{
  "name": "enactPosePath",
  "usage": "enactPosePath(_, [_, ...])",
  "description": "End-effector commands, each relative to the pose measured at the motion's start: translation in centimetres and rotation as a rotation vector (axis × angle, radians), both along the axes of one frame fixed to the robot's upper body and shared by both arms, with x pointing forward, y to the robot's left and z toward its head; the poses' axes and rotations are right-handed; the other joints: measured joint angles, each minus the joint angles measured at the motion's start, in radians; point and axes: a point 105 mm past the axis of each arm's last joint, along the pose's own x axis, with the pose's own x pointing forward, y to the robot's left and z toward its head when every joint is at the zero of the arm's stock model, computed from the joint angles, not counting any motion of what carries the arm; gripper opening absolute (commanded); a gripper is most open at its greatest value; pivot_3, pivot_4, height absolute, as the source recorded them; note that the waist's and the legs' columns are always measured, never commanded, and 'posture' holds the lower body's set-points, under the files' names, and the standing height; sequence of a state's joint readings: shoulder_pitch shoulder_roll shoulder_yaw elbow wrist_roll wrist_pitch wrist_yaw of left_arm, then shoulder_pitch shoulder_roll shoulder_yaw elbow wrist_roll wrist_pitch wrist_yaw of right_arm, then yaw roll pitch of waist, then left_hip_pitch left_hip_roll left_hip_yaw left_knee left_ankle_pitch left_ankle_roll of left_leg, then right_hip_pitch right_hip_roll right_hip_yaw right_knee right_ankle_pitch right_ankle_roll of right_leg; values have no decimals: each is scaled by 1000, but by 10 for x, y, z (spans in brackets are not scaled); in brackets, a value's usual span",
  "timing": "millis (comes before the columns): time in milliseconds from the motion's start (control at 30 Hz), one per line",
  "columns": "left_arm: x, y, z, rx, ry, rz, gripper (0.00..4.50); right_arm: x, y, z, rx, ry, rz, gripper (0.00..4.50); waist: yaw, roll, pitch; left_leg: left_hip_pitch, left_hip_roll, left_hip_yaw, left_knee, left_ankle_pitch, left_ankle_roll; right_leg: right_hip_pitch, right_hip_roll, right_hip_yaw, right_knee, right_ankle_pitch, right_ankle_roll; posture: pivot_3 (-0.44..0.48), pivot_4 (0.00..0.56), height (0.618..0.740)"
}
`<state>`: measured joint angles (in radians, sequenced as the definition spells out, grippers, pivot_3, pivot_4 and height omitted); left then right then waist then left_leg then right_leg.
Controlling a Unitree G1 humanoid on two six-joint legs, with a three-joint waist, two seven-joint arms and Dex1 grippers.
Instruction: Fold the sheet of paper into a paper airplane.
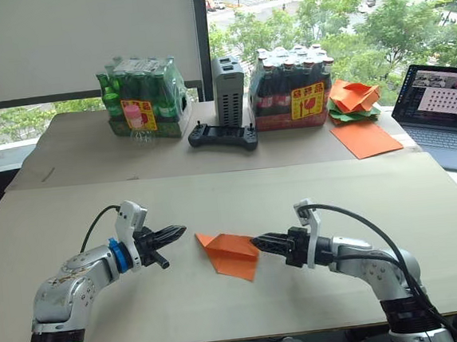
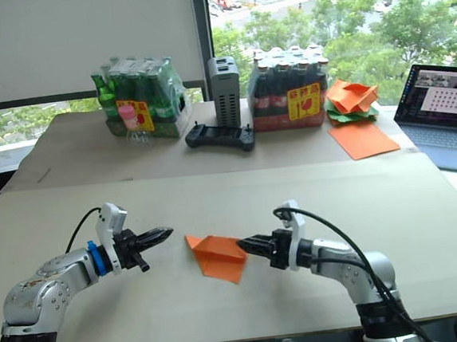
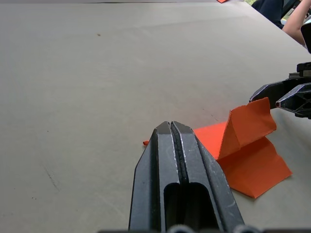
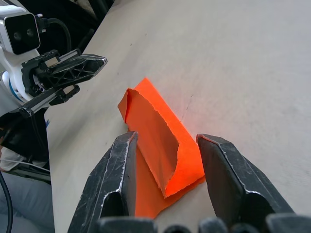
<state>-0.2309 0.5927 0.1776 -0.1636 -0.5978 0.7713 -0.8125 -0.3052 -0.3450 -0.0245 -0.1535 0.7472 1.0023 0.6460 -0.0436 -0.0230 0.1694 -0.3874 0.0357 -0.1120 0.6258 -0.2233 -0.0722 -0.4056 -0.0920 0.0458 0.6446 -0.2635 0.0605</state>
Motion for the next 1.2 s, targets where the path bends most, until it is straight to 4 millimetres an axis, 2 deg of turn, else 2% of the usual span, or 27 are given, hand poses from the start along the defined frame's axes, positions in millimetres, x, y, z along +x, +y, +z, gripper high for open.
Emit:
enactPosePath(33, [0,-4,10,-14,-40,-18,0,-1,3,11,10,-53,22,2194,0,0,0,0,0,0,0,0,0,0,0,0,0,0,0,0,150,740])
enactPosePath(300, [2,-4,8,-21,-35,-5,0,-8,14,13,19,-62,65,2194,0,0,0,0,0,0,0,0,0,0,0,0,0,0,0,0,150,740])
enactPosePath(700, [1,-3,5,-24,-30,7,0,-13,20,13,-9,-86,114,2194,0,0,0,0,0,0,1,0,0,0,0,0,1,0,0,0,150,740])
enactPosePath(733, [1,-3,4,-24,-29,7,0,-13,20,13,-16,-92,116,1685,0,0,0,0,0,0,1,0,0,0,0,0,1,0,0,0,150,740])
enactPosePath(900, [1,-3,4,-26,-27,11,0,-13,20,12,-61,-140,124,66,0,0,0,0,0,0,1,0,0,0,0,0,1,0,0,0,150,740])
enactPosePath(1033, [2,-2,3,-24,-26,16,0,-12,22,17,-122,-260,150,25,0,0,0,0,0,0,1,0,0,0,0,0,1,0,0,0,150,740])
enactPosePath(1200, [4,0,1,-22,-24,24,0,-6,24,37,-146,-453,142,25,0,0,0,0,0,0,1,0,0,0,0,0,1,0,0,0,150,740])
